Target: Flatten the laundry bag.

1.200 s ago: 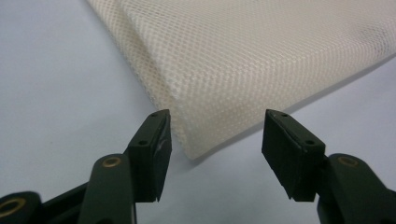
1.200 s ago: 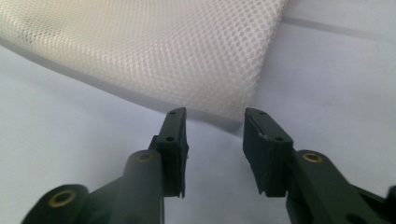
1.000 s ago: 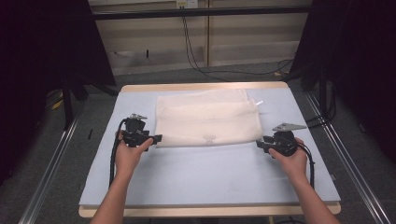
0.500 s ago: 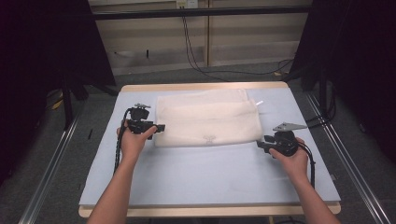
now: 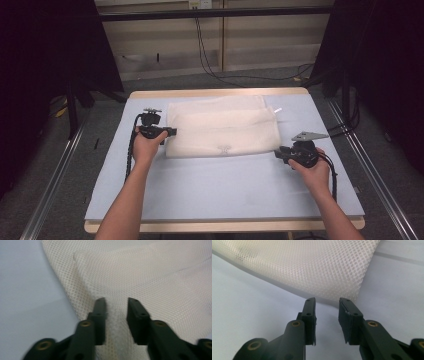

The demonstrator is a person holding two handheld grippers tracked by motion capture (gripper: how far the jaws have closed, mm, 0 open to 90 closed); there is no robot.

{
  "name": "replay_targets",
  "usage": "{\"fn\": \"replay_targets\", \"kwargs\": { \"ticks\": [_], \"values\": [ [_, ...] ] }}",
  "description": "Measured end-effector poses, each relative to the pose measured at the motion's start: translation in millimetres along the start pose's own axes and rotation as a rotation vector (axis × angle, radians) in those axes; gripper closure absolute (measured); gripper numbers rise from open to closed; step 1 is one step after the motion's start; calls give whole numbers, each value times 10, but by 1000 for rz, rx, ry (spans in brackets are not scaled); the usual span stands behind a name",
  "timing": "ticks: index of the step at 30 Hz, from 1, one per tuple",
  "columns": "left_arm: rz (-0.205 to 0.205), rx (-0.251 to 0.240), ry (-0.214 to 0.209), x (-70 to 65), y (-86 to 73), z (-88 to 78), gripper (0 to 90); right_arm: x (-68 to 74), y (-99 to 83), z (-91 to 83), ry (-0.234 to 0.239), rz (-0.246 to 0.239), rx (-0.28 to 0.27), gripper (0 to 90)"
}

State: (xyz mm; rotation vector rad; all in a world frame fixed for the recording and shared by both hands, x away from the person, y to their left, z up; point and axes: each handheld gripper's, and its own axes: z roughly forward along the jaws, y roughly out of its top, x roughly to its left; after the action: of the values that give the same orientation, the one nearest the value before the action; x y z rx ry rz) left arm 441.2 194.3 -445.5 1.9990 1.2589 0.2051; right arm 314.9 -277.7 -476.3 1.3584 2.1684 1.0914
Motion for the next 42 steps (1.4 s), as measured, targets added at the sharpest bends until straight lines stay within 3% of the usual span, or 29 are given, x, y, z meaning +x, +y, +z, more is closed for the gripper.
{"fn": "replay_targets", "kwargs": {
  "ticks": [1, 3, 6, 8, 11, 12, 13, 15, 17, 20, 24, 29, 35, 39, 42],
  "values": [
    [-14, -3, 5, -12, 2, -16, 739, 0, 0, 0, 0, 0, 0, 669],
    [-32, -18, -16, -21, 8, -78, 830, 3, 1, 14, 1, 1, -1, 669],
    [21, -63, -25, -90, 19, -142, 839, 19, 5, 18, 8, -4, -1, 673],
    [21, -104, -37, -163, 18, -186, 847, 42, 14, 19, 13, -9, 1, 683],
    [86, -125, -60, -260, 5, -234, 855, 87, 35, 24, 28, -14, -4, 685],
    [120, -133, -72, -362, -24, -249, 855, 93, 38, 27, 28, -17, -3, 685],
    [120, -133, -72, -362, -24, -249, 858, 98, 40, 28, 29, -19, -5, 686],
    [195, -103, -78, -496, -82, -270, 860, 103, 41, 28, 31, -22, -3, 685],
    [229, -107, -104, -606, -158, -266, 862, 116, 40, 29, 29, -24, 5, 685],
    [239, -106, -126, -651, -280, -235, 862, 124, 40, 34, 28, -25, 4, 686],
    [212, -110, -139, -619, -449, -213, 862, 141, 42, 30, 35, -29, 4, 685],
    [257, -102, -171, -651, -584, -231, 865, 145, 39, 51, 39, -30, 10, 686],
    [253, -86, -187, -653, -734, -220, 865, 209, 57, 67, 45, -38, 14, 689],
    [272, -52, -197, -682, -864, -176, 865, 250, 76, 75, 51, -49, 12, 689],
    [264, -62, -204, -671, -914, -188, 865, 276, 80, 87, 58, -56, 14, 689]
  ]
}}
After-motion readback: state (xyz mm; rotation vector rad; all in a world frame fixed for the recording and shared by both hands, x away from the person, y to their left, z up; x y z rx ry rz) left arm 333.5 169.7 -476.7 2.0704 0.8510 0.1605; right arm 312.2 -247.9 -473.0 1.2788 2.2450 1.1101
